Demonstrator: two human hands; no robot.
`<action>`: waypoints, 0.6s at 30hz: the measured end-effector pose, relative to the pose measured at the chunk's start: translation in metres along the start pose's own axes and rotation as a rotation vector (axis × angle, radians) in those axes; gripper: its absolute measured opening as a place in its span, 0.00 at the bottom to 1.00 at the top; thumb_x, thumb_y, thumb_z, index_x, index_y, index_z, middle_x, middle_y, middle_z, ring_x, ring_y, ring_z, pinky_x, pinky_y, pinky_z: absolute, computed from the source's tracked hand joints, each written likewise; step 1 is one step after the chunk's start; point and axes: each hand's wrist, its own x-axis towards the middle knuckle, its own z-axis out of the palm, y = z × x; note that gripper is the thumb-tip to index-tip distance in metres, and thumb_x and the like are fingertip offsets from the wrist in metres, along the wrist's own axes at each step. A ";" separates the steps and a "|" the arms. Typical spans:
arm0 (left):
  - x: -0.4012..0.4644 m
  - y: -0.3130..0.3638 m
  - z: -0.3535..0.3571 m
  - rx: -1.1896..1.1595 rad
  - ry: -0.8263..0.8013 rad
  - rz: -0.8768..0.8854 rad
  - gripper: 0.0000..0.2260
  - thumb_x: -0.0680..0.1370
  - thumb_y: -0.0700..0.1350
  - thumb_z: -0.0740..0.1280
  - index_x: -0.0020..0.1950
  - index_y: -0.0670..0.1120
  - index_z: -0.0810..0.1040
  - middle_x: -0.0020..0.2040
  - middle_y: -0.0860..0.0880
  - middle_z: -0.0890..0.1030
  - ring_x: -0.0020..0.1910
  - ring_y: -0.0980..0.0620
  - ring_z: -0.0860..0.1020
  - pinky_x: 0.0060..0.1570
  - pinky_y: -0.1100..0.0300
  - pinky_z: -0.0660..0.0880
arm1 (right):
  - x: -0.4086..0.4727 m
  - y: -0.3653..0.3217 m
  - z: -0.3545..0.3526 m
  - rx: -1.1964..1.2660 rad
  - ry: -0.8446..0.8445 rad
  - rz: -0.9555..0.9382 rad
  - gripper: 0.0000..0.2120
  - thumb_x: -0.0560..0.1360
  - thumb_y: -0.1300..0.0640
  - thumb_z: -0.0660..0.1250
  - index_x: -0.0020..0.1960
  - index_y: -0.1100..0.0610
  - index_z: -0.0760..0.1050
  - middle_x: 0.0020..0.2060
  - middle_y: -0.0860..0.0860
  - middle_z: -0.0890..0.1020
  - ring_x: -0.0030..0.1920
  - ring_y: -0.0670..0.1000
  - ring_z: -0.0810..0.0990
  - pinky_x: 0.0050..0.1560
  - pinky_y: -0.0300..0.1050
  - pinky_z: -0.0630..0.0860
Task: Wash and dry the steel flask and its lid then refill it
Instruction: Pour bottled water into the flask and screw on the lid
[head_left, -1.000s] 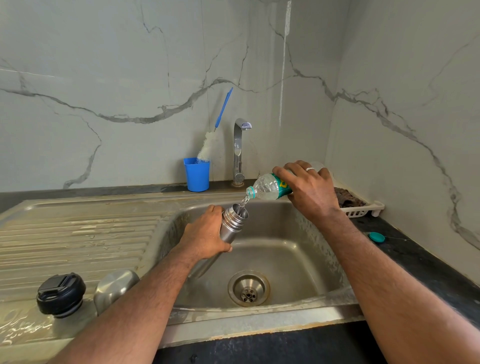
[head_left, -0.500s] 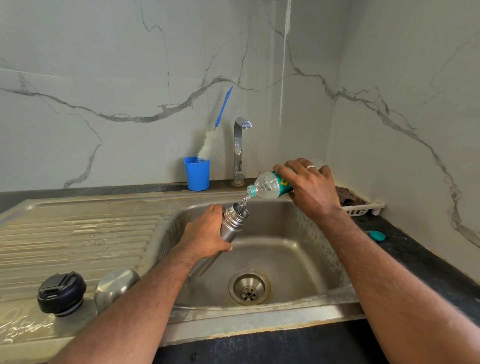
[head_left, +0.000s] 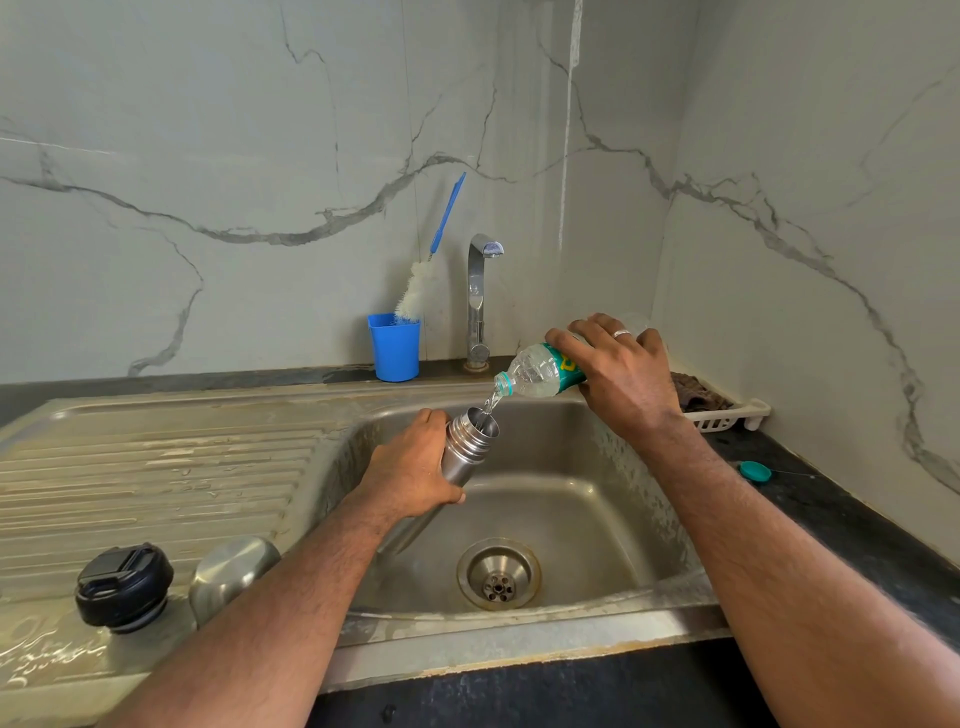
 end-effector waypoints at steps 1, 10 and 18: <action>0.000 0.000 0.000 0.002 -0.001 0.000 0.39 0.64 0.54 0.83 0.69 0.49 0.67 0.62 0.54 0.73 0.60 0.53 0.74 0.59 0.50 0.76 | 0.000 0.000 0.000 -0.001 0.002 -0.001 0.33 0.72 0.57 0.77 0.70 0.43 0.64 0.66 0.50 0.78 0.68 0.58 0.75 0.53 0.62 0.76; 0.001 -0.001 0.002 -0.002 0.005 0.011 0.39 0.64 0.54 0.83 0.69 0.50 0.68 0.62 0.55 0.72 0.60 0.54 0.73 0.58 0.51 0.75 | 0.000 0.000 0.001 -0.005 0.005 -0.004 0.32 0.73 0.58 0.75 0.70 0.43 0.64 0.67 0.51 0.78 0.69 0.58 0.74 0.53 0.63 0.75; 0.001 -0.002 0.002 -0.001 0.001 0.012 0.39 0.64 0.54 0.83 0.69 0.50 0.68 0.62 0.54 0.73 0.59 0.54 0.74 0.60 0.49 0.76 | 0.001 0.000 0.002 -0.015 -0.012 -0.005 0.33 0.73 0.58 0.75 0.71 0.42 0.62 0.69 0.51 0.76 0.71 0.59 0.72 0.55 0.63 0.74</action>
